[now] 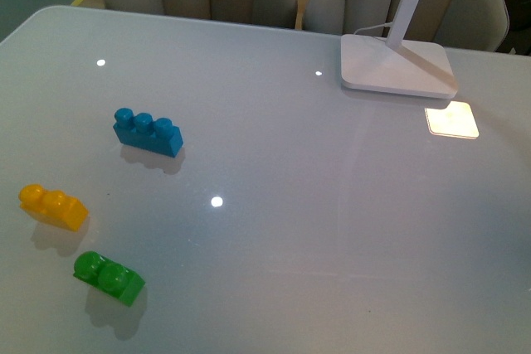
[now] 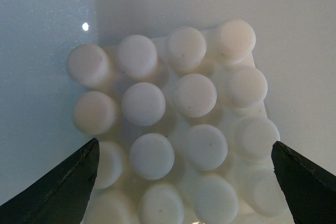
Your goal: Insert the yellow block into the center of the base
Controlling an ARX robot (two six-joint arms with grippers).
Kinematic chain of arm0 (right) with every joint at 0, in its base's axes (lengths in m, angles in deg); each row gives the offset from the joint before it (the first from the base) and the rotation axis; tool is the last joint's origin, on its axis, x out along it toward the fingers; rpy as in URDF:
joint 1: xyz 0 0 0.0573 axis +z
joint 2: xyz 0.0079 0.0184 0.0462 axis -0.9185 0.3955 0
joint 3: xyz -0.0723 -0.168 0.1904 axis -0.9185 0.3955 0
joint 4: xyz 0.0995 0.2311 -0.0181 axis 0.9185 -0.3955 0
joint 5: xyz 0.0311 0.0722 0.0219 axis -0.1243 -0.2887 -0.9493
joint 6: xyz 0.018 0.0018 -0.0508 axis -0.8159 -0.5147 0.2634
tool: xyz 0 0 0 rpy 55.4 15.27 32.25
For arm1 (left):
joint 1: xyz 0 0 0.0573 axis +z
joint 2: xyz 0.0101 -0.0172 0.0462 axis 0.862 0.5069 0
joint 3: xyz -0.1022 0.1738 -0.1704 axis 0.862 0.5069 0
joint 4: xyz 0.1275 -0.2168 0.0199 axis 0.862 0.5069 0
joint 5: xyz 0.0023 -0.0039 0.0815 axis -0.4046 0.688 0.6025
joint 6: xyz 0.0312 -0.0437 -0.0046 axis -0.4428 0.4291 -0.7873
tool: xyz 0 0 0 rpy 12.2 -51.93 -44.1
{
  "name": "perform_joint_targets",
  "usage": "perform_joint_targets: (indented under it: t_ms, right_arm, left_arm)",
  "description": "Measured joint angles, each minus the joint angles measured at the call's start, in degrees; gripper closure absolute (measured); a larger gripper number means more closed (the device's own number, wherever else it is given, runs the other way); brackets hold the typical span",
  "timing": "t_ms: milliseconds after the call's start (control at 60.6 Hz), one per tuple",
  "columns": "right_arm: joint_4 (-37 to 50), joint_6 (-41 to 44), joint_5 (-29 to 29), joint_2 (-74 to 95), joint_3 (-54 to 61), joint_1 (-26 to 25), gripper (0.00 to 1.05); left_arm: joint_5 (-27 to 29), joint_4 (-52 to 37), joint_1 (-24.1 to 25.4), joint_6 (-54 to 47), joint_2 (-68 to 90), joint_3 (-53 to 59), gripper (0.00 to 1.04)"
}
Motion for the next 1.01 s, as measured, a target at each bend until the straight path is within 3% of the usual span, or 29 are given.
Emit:
perform_joint_targets:
  t_ms: [677,1007]
  right_arm:
    - [-0.9,2.6,2.4,6.2,-5.1,2.9,0.09]
    - [-0.5,2.4,5.5,3.6,-0.3,15.6,0.09]
  left_arm:
    - [0.0,0.0,0.0,0.0,0.0,0.0,0.07]
    - [0.0,0.0,0.0,0.0,0.0,0.0,0.07]
